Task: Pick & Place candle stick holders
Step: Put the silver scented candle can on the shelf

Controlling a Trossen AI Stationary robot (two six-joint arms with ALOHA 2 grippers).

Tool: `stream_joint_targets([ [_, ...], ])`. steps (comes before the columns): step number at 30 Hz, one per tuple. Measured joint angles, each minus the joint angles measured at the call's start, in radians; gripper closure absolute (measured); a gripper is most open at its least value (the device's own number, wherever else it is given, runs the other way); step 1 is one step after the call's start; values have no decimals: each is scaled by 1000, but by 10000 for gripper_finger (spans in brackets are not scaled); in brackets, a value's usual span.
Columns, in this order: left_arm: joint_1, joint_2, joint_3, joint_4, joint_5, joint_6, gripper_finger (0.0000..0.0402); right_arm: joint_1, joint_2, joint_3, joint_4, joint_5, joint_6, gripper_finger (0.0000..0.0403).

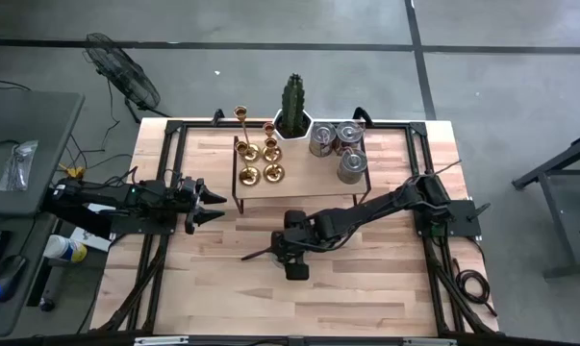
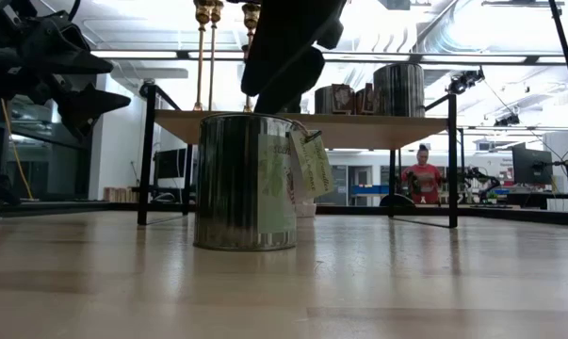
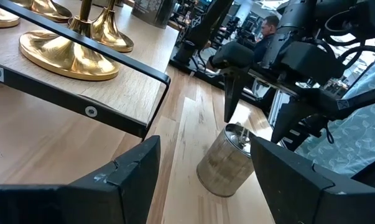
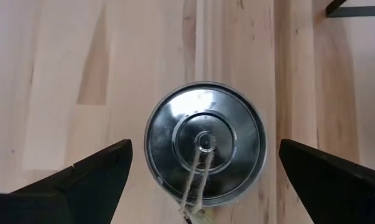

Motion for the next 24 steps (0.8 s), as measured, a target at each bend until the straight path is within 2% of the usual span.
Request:
stream_joint_targets([
  [24, 0, 0, -1, 1, 0, 0, 156, -26, 96, -1, 65, -122, 20, 3],
])
